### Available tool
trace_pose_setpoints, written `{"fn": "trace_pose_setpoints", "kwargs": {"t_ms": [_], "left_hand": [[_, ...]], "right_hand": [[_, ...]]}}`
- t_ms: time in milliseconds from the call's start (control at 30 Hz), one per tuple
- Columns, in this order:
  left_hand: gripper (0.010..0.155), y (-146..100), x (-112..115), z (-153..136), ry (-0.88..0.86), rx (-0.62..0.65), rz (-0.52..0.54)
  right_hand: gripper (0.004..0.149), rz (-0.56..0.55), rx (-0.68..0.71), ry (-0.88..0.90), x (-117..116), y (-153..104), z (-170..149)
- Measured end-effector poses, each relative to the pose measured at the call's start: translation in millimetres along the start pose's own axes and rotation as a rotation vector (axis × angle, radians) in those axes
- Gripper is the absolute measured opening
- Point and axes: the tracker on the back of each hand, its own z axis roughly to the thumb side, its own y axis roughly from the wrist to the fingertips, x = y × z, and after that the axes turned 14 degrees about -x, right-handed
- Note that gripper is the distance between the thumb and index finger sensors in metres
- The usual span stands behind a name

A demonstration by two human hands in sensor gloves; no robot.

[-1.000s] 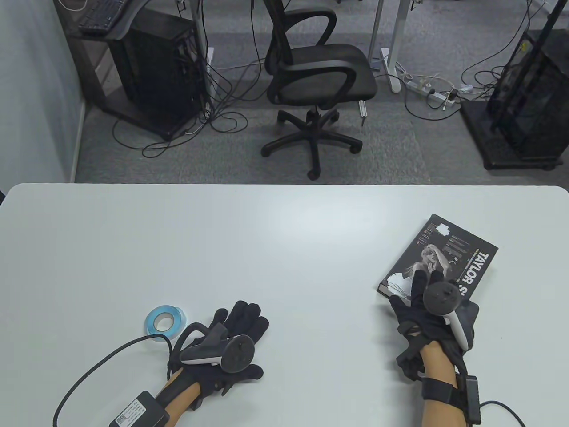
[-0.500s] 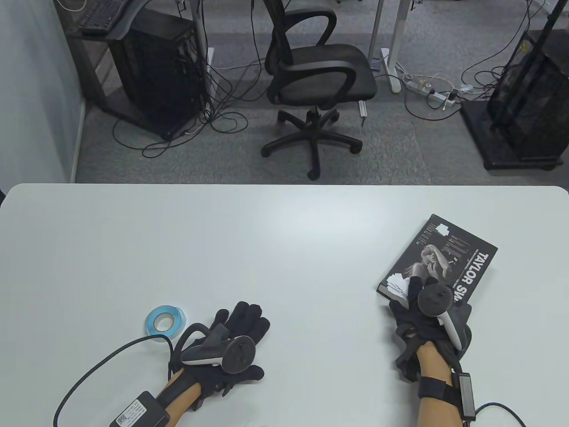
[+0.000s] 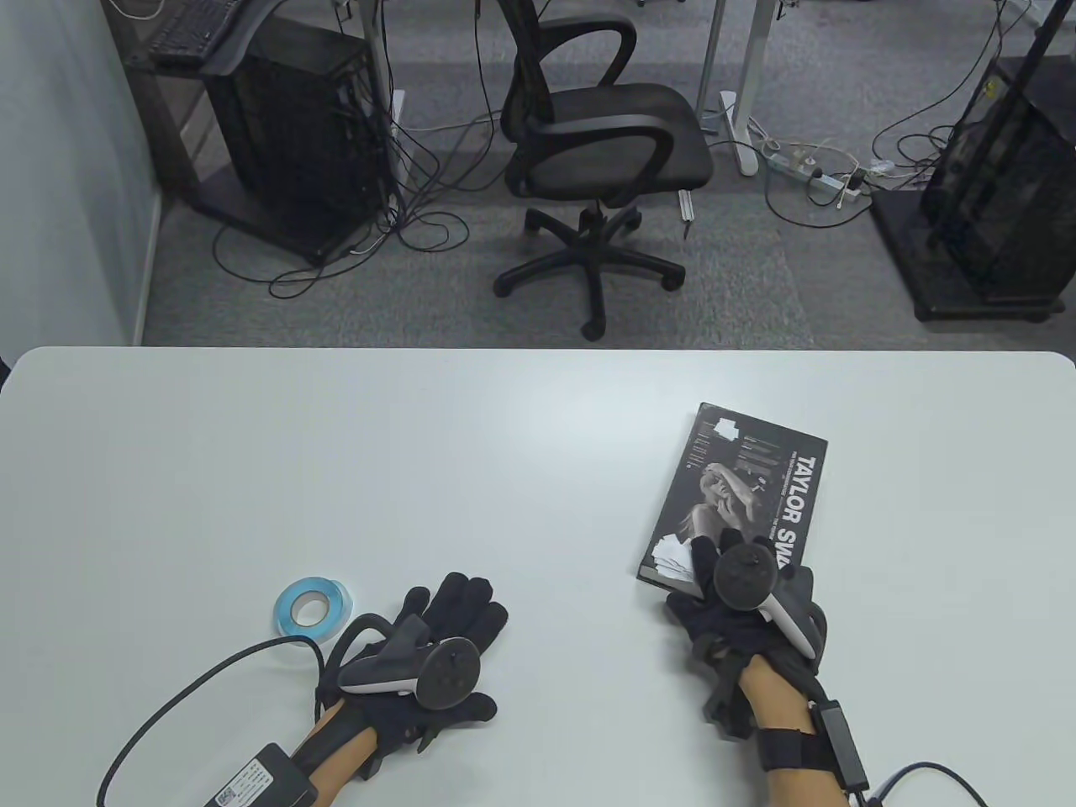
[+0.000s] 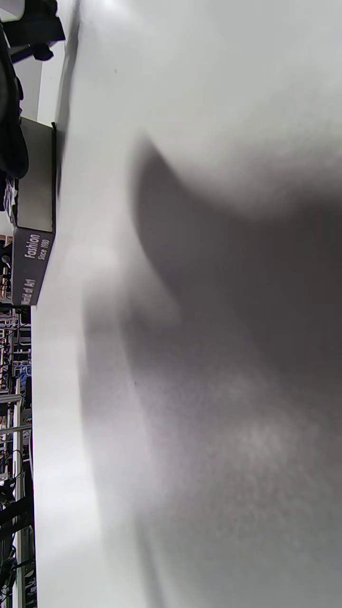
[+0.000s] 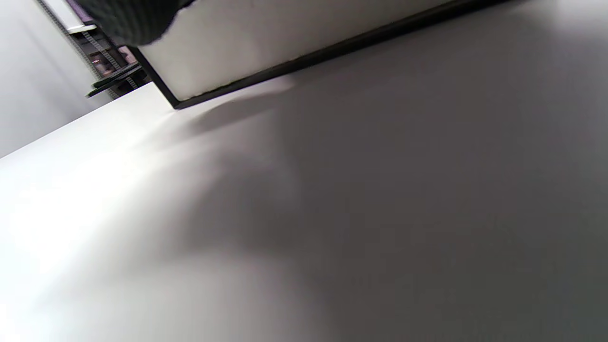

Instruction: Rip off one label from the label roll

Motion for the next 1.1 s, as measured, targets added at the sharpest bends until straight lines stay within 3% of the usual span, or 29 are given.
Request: {"fn": "trace_pose_setpoints", "kwargs": {"t_ms": [700, 1100], "left_hand": [[0.096, -2, -3, -8, -0.012, -0.019, 0.016], [0.096, -3, -5, -9, -0.005, -0.020, 0.036]], "right_hand": [[0.074, 0.298, 0.307, -0.099, -35, -69, 76], [0.075, 0.290, 0.376, -0.194, -53, -92, 101]]}}
